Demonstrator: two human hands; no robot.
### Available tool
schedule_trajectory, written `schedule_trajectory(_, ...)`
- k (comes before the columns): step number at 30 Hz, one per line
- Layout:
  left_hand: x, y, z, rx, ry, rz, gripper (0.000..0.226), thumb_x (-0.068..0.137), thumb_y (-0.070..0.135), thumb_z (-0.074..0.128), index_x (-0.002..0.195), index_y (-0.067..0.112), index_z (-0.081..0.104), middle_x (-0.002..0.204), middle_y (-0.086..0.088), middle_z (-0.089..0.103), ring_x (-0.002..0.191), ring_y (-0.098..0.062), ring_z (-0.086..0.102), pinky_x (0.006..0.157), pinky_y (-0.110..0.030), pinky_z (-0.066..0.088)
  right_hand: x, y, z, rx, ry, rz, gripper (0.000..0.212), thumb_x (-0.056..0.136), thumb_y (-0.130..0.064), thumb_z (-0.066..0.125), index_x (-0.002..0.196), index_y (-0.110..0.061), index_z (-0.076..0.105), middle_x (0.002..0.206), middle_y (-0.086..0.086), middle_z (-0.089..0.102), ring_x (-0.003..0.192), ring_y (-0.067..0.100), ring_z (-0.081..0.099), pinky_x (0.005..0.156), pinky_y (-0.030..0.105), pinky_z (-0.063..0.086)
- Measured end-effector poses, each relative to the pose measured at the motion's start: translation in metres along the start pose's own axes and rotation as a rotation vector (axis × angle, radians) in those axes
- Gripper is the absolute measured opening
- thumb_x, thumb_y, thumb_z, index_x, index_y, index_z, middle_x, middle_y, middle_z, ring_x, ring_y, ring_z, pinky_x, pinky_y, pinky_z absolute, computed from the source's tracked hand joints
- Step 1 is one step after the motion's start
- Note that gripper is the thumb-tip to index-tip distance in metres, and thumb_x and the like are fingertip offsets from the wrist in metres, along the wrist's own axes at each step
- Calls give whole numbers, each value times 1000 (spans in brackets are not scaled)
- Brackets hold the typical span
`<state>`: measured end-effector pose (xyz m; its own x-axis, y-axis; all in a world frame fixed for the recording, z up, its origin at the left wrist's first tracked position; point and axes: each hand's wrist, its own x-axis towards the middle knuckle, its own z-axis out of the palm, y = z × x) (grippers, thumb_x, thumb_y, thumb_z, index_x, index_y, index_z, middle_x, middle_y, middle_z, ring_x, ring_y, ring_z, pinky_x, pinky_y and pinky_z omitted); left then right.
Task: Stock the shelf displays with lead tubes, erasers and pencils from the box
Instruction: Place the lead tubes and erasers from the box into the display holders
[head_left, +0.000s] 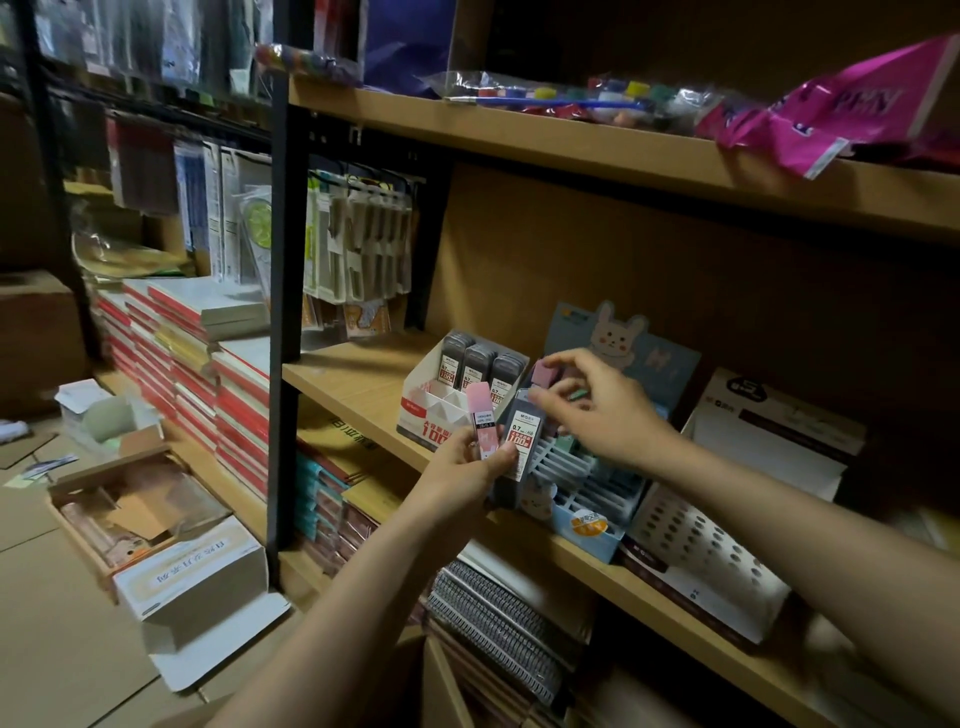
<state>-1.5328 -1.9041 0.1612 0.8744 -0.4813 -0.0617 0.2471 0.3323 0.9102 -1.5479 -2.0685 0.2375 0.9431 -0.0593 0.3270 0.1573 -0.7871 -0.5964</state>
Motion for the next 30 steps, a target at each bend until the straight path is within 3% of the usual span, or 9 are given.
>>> schedule_trajectory(2, -1, 1, -1, 19, -24, 14, 32, 93, 14, 57, 124, 15, 54, 117, -13, 65, 104, -29, 67, 90, -47, 55, -5, -1, 7, 134, -85, 104, 42, 83, -24, 75, 119, -23, 52, 85, -1, 69, 78, 18, 72, 76, 39, 60)
schedule_trajectory(5, -3, 4, -1, 77, -18, 52, 31, 95, 19, 55, 126, 16, 51, 117, -12, 62, 100, -27, 67, 84, -44, 58, -4, -4, 8, 204, -90, 127, 37, 82, -6, 75, 112, -13, 55, 77, 2, 70, 69, 18, 73, 66, 34, 61)
schedule_trajectory(9, -2, 13, -10, 183, 194, 163, 19, 104, 27, 37, 120, 26, 48, 102, -6, 60, 76, -14, 59, 56, -23, 49, 15, -13, -11, 167, 85, 50, 30, 81, -7, 76, 93, -24, 54, 99, 8, 66, 79, 22, 72, 71, 41, 61)
schedule_trajectory(14, 0, 26, -38, 230, 336, 191, 22, 104, 26, 38, 123, 24, 49, 100, -4, 66, 81, -12, 64, 59, -21, 49, 46, -32, -14, -48, 298, -93, 31, 77, -21, 81, 90, -32, 55, 90, -13, 65, 86, 13, 68, 79, 40, 57)
schedule_trajectory(17, 0, 32, -49, 178, 375, 206, 21, 104, 22, 39, 121, 17, 49, 100, -6, 66, 85, -14, 63, 67, -26, 48, 63, -44, 7, -82, 282, -217, 28, 79, -18, 79, 94, -25, 56, 85, -17, 62, 75, -8, 61, 63, 8, 48)
schedule_trajectory(18, 0, 33, -52, 166, 383, 213, 20, 103, 21, 39, 121, 17, 49, 101, -6, 65, 85, -14, 62, 67, -26, 47, 68, -47, 15, -88, 261, -249, 27, 80, -16, 78, 95, -23, 55, 86, -16, 62, 74, -9, 59, 57, 5, 45)
schedule_trajectory(25, 8, 27, -66, 135, 415, 203, 22, 104, 22, 40, 124, 17, 48, 100, -4, 63, 80, -14, 59, 65, -25, 48, 102, -49, 60, -129, 230, -219, 25, 80, -18, 79, 94, -19, 58, 85, -11, 61, 73, -7, 53, 56, 11, 40)
schedule_trajectory(28, 11, 24, -70, 128, 412, 188, 22, 104, 23, 41, 123, 17, 48, 99, -3, 63, 78, -13, 60, 64, -24, 49, 110, -43, 73, -154, 199, -193, 25, 79, -17, 79, 93, -19, 58, 87, -6, 66, 77, 5, 63, 59, 16, 48)
schedule_trajectory(30, 12, 22, -71, 132, 401, 187, 21, 104, 23, 41, 122, 16, 49, 99, -3, 63, 78, -13, 60, 66, -26, 49, 112, -38, 78, -231, 194, -175, 25, 79, -22, 80, 92, -21, 58, 88, -6, 67, 80, 10, 63, 64, 21, 45)
